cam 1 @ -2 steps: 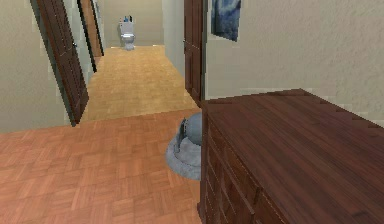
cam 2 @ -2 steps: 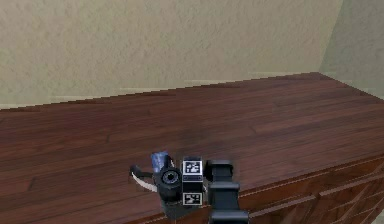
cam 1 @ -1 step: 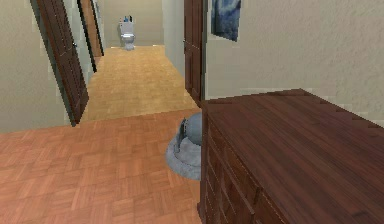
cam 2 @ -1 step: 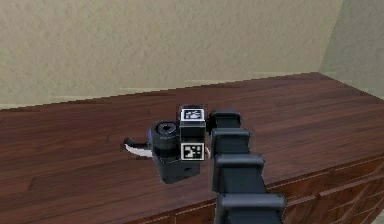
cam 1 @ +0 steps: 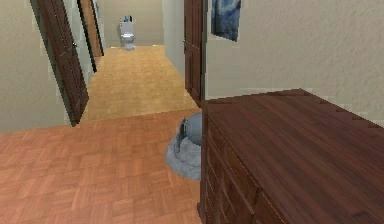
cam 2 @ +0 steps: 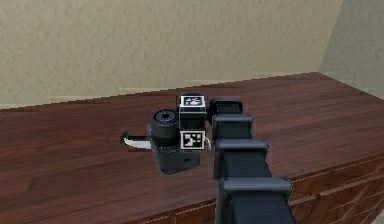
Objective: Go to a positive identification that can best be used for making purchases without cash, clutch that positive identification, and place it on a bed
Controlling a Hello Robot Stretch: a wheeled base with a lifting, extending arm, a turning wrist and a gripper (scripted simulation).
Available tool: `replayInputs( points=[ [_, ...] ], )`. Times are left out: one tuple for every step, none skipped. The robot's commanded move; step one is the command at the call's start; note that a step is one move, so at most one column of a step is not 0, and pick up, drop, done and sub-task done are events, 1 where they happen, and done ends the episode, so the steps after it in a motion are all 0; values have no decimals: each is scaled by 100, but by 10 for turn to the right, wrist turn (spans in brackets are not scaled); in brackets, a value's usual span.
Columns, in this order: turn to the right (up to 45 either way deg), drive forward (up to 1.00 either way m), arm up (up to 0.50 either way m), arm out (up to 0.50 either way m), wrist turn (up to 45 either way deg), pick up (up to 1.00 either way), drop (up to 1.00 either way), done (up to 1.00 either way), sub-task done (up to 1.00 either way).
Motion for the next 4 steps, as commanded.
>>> replayInputs(
  points=[
    [0, 0, 0, 0, -450, 0, 0, 0, 0],
    [0, 0, 0, 0, -450, 0, 0, 0, 0],
    [0, 0, 0, 0, -150, 0, 0, 0, 0],
    [0, 0, 0, -12, 0, 0, 0, 0, 0]
  ],
)
